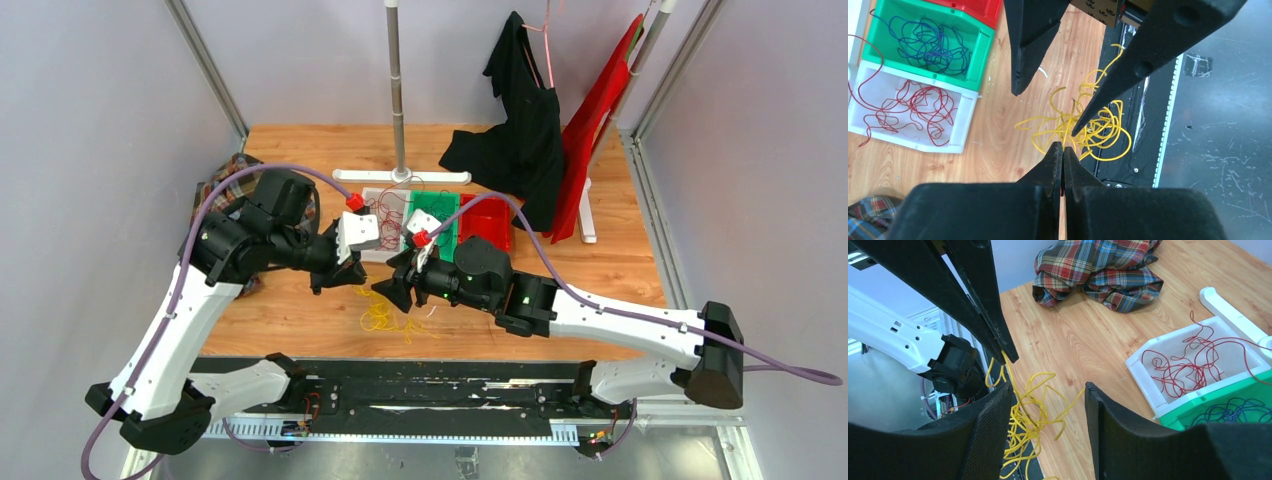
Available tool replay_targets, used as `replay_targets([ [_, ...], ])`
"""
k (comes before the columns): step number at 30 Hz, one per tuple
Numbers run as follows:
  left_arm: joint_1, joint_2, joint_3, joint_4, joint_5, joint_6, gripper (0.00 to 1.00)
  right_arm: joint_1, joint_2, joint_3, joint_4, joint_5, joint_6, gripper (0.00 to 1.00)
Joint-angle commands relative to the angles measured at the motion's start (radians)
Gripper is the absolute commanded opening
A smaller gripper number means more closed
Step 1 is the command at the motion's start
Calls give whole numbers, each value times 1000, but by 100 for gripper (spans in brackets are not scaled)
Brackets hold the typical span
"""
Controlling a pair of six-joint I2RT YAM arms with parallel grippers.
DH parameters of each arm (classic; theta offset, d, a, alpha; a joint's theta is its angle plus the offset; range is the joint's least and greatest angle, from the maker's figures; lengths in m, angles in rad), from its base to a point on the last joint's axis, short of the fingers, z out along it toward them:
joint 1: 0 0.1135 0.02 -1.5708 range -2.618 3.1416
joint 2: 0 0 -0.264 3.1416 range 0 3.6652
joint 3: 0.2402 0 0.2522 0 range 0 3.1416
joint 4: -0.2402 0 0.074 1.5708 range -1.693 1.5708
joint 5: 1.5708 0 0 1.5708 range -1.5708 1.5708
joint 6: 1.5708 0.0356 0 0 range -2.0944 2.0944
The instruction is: Untangle the cables
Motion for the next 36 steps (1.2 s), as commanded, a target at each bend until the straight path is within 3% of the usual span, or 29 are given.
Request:
replay_targets([
  [1,3,-22,17,-6,32,-16,1,14,11,48,53,22,-36,53],
  [4,4,-26,8,-5,39,-18,1,14,30,49,64,56,-64,51],
  [7,4,-32,8,-6,41,-16,1,15,52,49,58,88,-96,40],
  [9,4,-37,9,-4,42,-14,1,15,52,43,61,102,-111,26],
  [11,3,-38,10,-5,32,-12,3,15,41,38,60,115,-114,4],
  [13,3,-40,0,-5,6,-1,31,15,20,32,58,119,-108,1],
  [18,4,-50,-33,-3,-41,42,69,15,-9,51,-24,102,-91,1],
  [20,4,-49,-29,-3,-24,56,77,15,-7,66,-70,81,-75,1],
  [24,4,-36,-42,15,-7,58,79,15,11,88,-136,61,-58,1],
  [27,4,-47,-126,34,-72,108,77,15,22,70,-165,80,-57,1],
  [30,3,-76,-274,121,-158,133,77,13,25,1,-162,127,-41,20],
  [36,4,-36,-531,343,-231,61,78,0,-43,-178,-150,285,50,41],
])
